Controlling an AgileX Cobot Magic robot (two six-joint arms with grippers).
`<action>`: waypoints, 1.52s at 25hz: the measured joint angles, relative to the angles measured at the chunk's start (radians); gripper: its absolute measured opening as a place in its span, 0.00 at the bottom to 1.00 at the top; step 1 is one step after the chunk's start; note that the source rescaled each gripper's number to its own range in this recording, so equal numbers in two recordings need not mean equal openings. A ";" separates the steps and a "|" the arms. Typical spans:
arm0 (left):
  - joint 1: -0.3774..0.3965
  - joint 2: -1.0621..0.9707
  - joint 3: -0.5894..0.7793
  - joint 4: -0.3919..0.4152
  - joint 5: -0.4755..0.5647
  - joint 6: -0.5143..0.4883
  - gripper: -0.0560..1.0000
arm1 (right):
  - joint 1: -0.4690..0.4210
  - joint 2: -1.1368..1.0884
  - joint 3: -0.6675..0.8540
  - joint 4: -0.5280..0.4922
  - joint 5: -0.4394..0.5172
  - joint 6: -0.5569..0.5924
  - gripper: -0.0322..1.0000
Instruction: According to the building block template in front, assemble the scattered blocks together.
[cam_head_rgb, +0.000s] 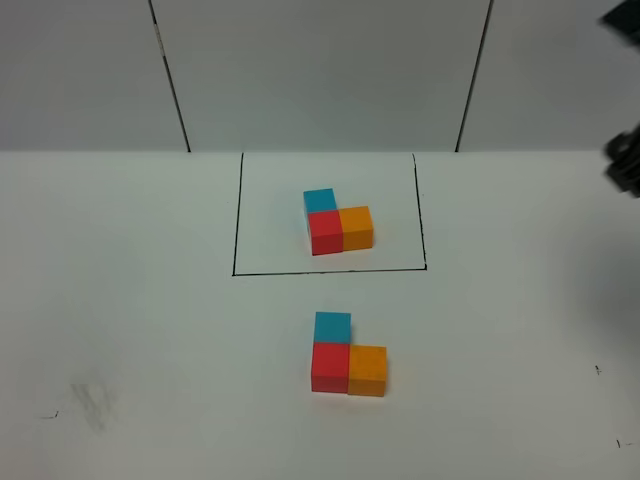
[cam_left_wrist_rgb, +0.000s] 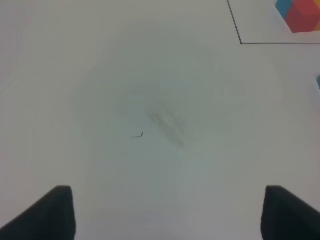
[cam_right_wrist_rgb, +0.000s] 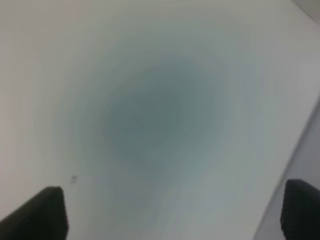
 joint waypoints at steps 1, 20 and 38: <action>0.000 0.000 0.000 0.000 0.000 0.000 0.80 | -0.056 -0.042 0.000 0.011 0.002 -0.017 0.91; 0.000 0.000 0.000 0.000 0.000 0.000 0.80 | -0.374 -0.940 0.019 0.249 0.010 0.001 0.90; 0.000 0.000 0.000 0.000 0.000 0.000 0.80 | -0.374 -1.520 0.986 0.346 -0.148 0.132 0.90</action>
